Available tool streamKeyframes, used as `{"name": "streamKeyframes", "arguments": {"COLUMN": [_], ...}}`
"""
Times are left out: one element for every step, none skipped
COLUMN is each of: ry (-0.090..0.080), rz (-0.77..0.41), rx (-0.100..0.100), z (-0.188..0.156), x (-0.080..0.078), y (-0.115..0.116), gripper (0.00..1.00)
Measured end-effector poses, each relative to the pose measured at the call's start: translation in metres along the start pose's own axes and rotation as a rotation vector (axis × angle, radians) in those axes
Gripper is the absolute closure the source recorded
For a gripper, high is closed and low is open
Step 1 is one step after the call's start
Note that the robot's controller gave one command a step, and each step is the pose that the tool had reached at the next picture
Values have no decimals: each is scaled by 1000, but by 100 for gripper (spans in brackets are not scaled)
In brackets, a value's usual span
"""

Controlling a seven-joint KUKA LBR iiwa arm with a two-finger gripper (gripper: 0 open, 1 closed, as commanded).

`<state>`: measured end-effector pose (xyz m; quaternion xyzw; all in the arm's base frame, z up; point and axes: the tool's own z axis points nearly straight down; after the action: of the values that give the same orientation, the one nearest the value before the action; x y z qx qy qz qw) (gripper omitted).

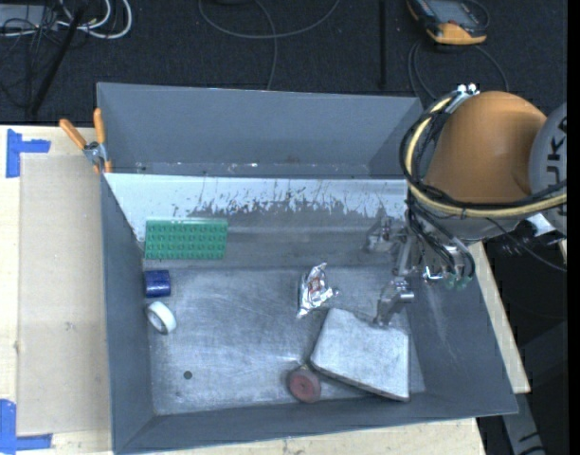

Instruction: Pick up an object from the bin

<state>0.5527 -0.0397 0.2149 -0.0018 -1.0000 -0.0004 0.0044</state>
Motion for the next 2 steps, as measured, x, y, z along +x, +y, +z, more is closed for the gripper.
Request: {"name": "streamKeyframes", "arguments": {"ry": [-14, -15], "rz": [-204, -728], "rx": [1, 3], "z": [144, 142], "x": [-57, -61], "y": [53, 59], "gripper": [0, 0]}}
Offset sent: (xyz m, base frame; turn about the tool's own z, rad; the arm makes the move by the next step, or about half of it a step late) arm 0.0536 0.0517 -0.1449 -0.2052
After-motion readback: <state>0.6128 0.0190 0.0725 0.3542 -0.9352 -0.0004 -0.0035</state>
